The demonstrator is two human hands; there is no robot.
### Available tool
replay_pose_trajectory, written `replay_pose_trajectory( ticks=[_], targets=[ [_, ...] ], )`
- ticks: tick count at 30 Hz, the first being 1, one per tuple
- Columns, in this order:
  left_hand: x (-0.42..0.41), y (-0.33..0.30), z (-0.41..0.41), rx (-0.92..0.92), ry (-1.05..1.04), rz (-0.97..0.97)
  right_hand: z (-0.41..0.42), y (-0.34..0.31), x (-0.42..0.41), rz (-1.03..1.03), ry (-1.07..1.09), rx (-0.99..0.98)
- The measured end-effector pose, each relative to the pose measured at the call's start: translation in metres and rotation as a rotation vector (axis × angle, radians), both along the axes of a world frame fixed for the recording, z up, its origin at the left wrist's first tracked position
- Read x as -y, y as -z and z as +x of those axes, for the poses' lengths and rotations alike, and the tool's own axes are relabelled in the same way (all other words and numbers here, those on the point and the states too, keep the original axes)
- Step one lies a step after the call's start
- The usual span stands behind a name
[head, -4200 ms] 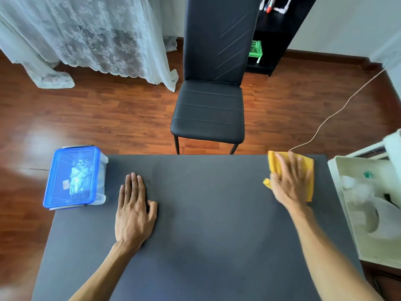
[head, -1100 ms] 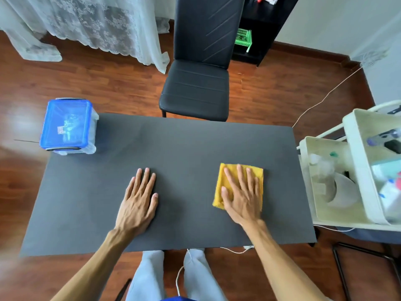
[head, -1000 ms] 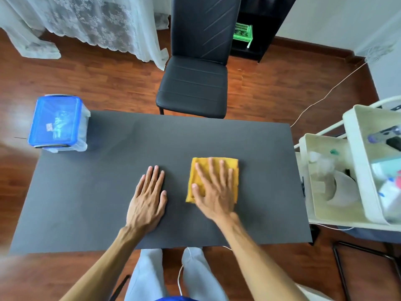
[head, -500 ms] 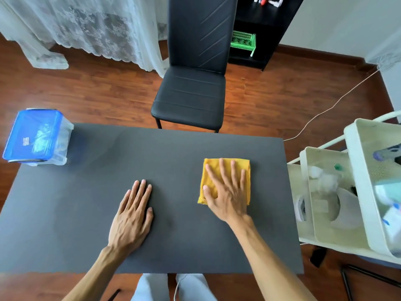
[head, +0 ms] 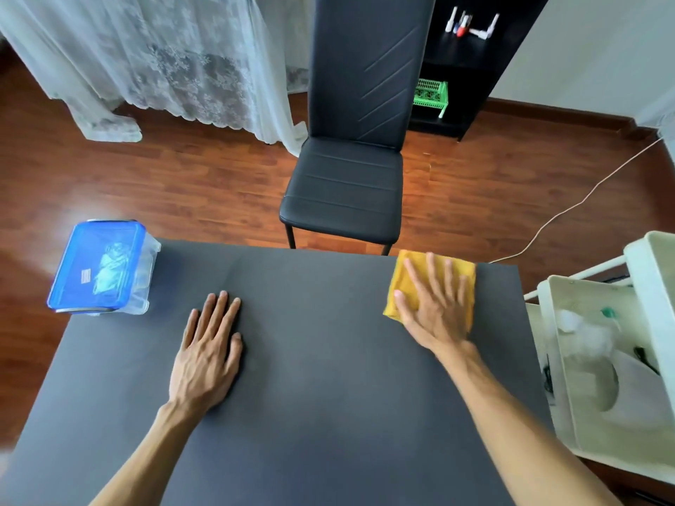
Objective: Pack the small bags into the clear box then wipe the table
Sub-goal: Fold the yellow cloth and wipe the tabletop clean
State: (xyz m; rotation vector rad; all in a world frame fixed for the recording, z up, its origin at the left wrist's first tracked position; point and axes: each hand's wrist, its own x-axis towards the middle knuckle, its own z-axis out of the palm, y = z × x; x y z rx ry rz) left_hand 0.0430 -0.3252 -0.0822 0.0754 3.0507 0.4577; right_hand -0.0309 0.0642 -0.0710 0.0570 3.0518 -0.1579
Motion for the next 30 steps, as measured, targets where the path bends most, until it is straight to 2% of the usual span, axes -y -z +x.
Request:
replay_pose_trajectory(
  ticks=[3, 5, 7, 8, 10, 12, 15, 17, 19, 21, 24, 27, 30],
  targets=[
    [0.002, 0.0, -0.002, -0.002, 0.017, 0.026, 0.01, 0.006, 0.101, -0.089, -0.227, -0.057],
    [0.01, -0.002, 0.001, 0.004, 0.069, 0.069, 0.077, 0.016, 0.144, -0.123, -0.494, -0.009],
    [0.029, -0.004, 0.008, -0.004, 0.13, 0.09, 0.152, 0.017, 0.133, -0.088, -0.674, 0.056],
    [0.043, -0.005, 0.013, -0.007, 0.149, 0.082, 0.172, 0.014, 0.108, -0.069, -0.684, 0.087],
    [0.071, -0.005, 0.024, 0.0, 0.162, 0.062, 0.169, 0.004, 0.048, -0.012, -0.582, 0.137],
    [0.09, -0.005, 0.027, 0.004, 0.177, 0.048, 0.126, -0.002, 0.012, 0.036, -0.341, 0.105],
    [0.092, -0.004, 0.022, 0.006, 0.18, 0.036, 0.045, -0.006, 0.053, 0.035, 0.013, 0.058],
    [0.089, -0.003, 0.021, -0.001, 0.174, 0.046, 0.024, -0.003, 0.122, -0.013, -0.022, 0.041],
    [0.092, -0.002, 0.021, -0.003, 0.181, 0.057, 0.046, 0.007, 0.197, -0.082, -0.237, 0.003],
    [0.096, -0.002, 0.022, 0.001, 0.192, 0.072, 0.105, 0.015, 0.254, -0.129, -0.503, 0.031],
    [0.102, -0.003, 0.025, -0.001, 0.203, 0.09, 0.181, 0.015, 0.246, -0.126, -0.679, 0.081],
    [0.104, -0.003, 0.033, -0.016, 0.175, 0.087, 0.179, 0.004, 0.155, -0.087, -0.479, 0.096],
    [0.101, -0.003, 0.033, -0.027, 0.167, 0.088, 0.125, -0.009, 0.085, 0.0, -0.11, 0.139]
  ],
)
